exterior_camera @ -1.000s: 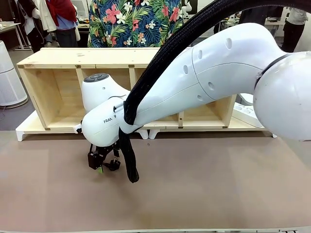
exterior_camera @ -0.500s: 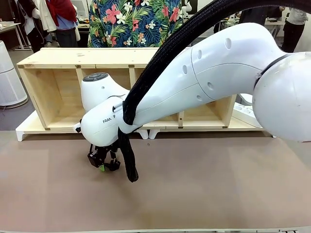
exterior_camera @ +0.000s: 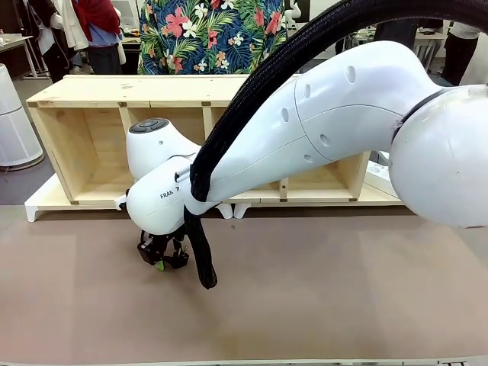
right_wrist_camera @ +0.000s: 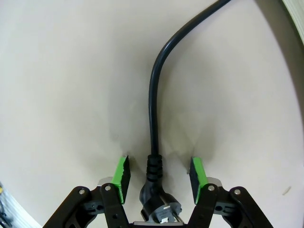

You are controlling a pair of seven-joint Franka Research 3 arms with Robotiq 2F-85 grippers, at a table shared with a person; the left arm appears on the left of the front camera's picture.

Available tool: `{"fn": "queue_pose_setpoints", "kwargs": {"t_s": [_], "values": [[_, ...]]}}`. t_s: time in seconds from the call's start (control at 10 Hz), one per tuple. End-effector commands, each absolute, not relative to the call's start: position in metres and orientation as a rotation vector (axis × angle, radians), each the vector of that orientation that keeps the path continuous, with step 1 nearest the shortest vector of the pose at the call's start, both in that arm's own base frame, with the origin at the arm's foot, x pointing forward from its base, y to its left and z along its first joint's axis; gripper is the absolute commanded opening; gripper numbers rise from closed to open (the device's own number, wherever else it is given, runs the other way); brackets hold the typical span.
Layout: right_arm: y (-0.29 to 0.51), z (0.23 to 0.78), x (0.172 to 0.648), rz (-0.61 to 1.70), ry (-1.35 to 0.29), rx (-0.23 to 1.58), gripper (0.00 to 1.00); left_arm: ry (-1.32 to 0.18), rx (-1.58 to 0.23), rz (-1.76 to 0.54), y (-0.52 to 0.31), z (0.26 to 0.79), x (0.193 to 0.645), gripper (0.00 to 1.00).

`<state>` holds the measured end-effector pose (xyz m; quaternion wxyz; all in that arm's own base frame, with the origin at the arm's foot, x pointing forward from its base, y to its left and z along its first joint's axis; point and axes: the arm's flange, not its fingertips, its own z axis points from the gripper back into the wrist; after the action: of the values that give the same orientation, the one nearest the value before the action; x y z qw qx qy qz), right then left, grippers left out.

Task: Perform cable management.
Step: When the cord part of the Power Cable appears at the lower middle area of the table and stops, grasp the cord part of the Power Cable.

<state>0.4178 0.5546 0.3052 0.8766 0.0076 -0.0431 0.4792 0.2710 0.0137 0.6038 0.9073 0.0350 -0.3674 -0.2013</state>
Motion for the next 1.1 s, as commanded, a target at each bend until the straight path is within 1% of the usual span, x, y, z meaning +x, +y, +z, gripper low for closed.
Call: {"fn": "queue_pose_setpoints", "kwargs": {"t_s": [0.0, 0.1, 0.7, 0.8, 1.0], "values": [[0.5606, 0.3061, 0.4189, 0.981, -0.092, -0.015, 0.66, -0.763, 0.066, -0.404, 0.0135, 0.6043, 0.2711, 1.00], [0.5607, 0.3063, 0.4188, 0.996, -0.101, -0.026, 0.59, -0.763, 0.066, -0.404, 0.0135, 0.6043, 0.2711, 1.00], [0.5586, 0.3068, 0.4199, 0.973, -0.099, -0.036, 0.02, -0.763, 0.066, -0.404, 0.0135, 0.6043, 0.2711, 1.00], [0.5580, 0.3068, 0.4205, 0.968, -0.101, -0.033, 0.00, -0.763, 0.066, -0.404, 0.0135, 0.6043, 0.2711, 1.00], [0.5567, 0.3070, 0.4206, 0.974, -0.108, -0.021, 0.00, -0.763, 0.066, -0.404, 0.0135, 0.6043, 0.2711, 1.00]]}}
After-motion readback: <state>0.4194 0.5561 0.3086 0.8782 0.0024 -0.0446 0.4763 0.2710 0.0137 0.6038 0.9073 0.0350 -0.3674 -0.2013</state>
